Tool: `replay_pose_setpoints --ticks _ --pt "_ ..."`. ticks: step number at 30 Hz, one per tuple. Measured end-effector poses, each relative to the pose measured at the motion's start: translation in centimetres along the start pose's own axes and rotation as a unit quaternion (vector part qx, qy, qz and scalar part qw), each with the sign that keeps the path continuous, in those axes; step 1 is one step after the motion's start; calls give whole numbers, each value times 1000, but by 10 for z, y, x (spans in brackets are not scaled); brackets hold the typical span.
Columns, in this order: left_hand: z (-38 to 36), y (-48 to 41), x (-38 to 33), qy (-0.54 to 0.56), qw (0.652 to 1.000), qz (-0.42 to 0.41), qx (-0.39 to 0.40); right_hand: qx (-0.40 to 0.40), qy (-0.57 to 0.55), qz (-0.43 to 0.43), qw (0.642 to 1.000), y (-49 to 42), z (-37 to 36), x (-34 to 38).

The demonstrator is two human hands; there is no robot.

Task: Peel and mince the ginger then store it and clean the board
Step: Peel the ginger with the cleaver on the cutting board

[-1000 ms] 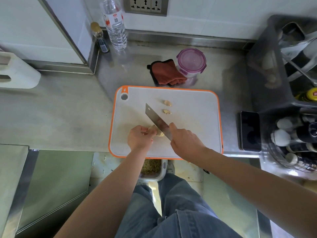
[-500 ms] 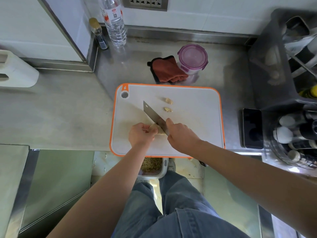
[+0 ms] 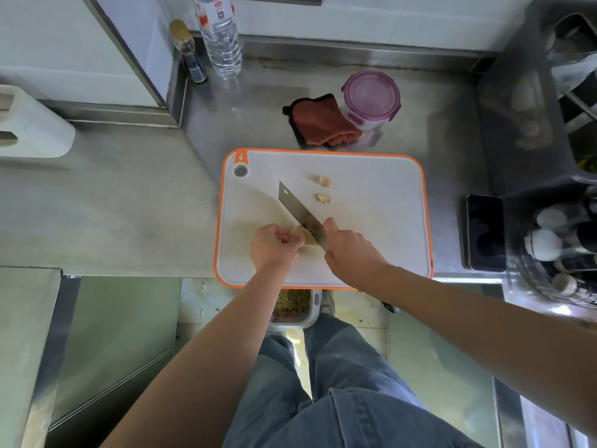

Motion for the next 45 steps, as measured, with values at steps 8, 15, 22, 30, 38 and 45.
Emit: replay_pose_setpoints --ticks 8,15,22,30,38,45 --pt "3 0 0 -14 999 -14 30 -30 -17 5 999 -18 -13 3" --pt "7 -1 -1 -28 998 -28 55 -90 -101 -18 991 -20 -15 -20" --pt "-6 11 -13 -159 985 -58 14 -159 -194 -35 967 -15 13 -51" --pt "-2 9 -14 -208 974 -91 6 -227 -156 -109 955 -10 23 -94" --pt "13 5 -12 -209 973 -88 -30 -181 -144 -36 972 -5 -11 -67" --pt "47 4 -2 -220 968 -100 -74 -221 -109 -20 969 -12 -5 -60"
Point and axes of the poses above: each hand's wrist, its own y-axis away from the middle knuckle, its own z-axis out of the back of the hand, x = y × z, the point moved 3 cm from there along -y, towards the middle knuckle, and after that the axes turned 13 degrees about y, right-handed, at the moved point
